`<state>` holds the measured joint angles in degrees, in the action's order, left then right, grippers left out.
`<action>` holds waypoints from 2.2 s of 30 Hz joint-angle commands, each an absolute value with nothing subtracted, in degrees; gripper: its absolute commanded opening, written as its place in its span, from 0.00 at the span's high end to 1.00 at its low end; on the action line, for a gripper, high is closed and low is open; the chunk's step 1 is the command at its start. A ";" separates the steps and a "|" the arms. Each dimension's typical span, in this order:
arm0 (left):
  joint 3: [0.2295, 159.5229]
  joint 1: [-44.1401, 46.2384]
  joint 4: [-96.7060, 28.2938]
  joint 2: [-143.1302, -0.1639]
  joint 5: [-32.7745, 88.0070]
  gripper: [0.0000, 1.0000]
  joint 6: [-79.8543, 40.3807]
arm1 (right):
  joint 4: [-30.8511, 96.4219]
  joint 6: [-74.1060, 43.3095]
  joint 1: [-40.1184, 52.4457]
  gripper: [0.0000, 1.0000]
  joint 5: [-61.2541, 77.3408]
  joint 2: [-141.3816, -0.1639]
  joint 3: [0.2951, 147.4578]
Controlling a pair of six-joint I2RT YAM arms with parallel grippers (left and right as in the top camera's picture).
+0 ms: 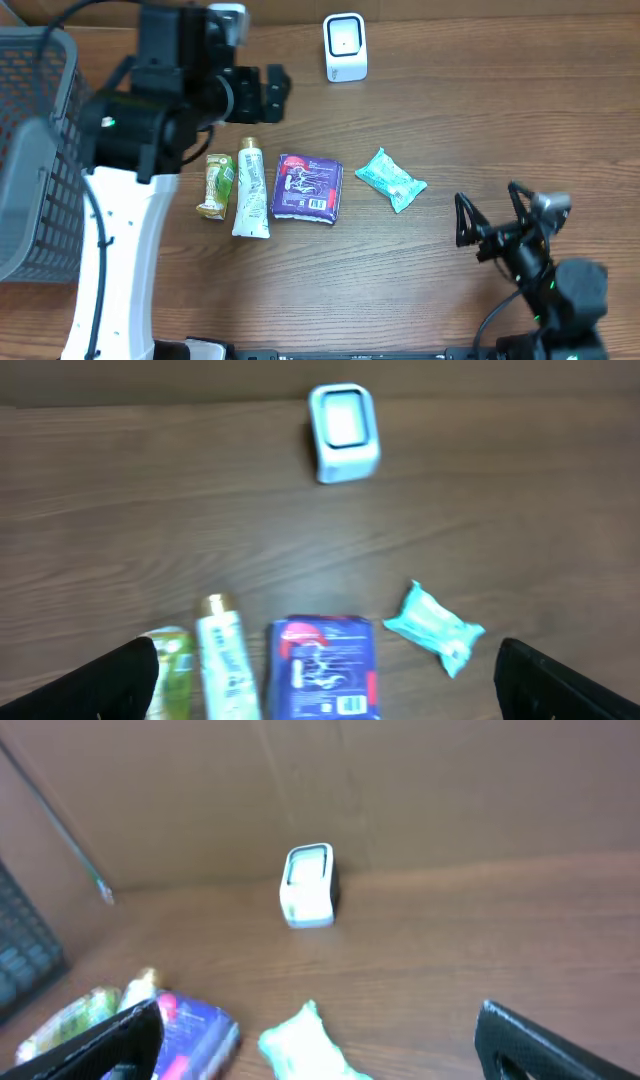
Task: Scan the item barcode
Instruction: 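Retract the left arm and move the right gripper over the wrapper, then lower the right gripper and grasp the mint-green wrapper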
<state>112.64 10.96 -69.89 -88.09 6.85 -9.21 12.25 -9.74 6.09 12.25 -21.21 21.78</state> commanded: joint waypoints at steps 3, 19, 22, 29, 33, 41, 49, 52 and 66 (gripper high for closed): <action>113.03 5.15 -71.40 -85.14 2.33 0.00 -10.79 | 26.55 0.75 6.37 0.00 14.09 -42.24 44.84; 113.01 -6.04 -76.95 -85.49 -1.72 0.00 -15.25 | 55.42 13.56 6.37 0.00 20.78 -92.33 81.23; 113.01 -6.04 -76.93 -85.54 -1.72 0.01 -15.27 | 55.46 16.71 6.37 0.00 23.86 -96.53 81.23; 113.01 -6.02 -76.93 -85.56 -1.52 0.00 -15.27 | 56.75 23.05 6.37 0.04 28.27 -104.12 81.06; 113.01 -6.02 -76.93 -85.60 -1.52 0.00 -15.27 | 57.60 24.77 6.39 0.08 30.15 -106.76 81.01; 113.01 -6.02 -76.93 -85.60 -1.52 0.00 -15.27 | 58.22 27.57 6.39 0.11 30.15 -110.80 80.68; 113.01 -6.02 -76.93 -85.60 -1.52 0.01 -15.27 | 56.49 28.99 6.39 0.14 33.21 -115.46 80.16; 113.01 -6.02 -76.93 -85.60 -1.52 0.00 -15.27 | 54.89 28.95 6.39 0.16 34.87 -117.19 79.79; 113.01 -6.02 -76.93 -85.60 -1.52 0.00 -15.25 | 48.45 22.17 6.39 0.24 36.60 -121.01 76.95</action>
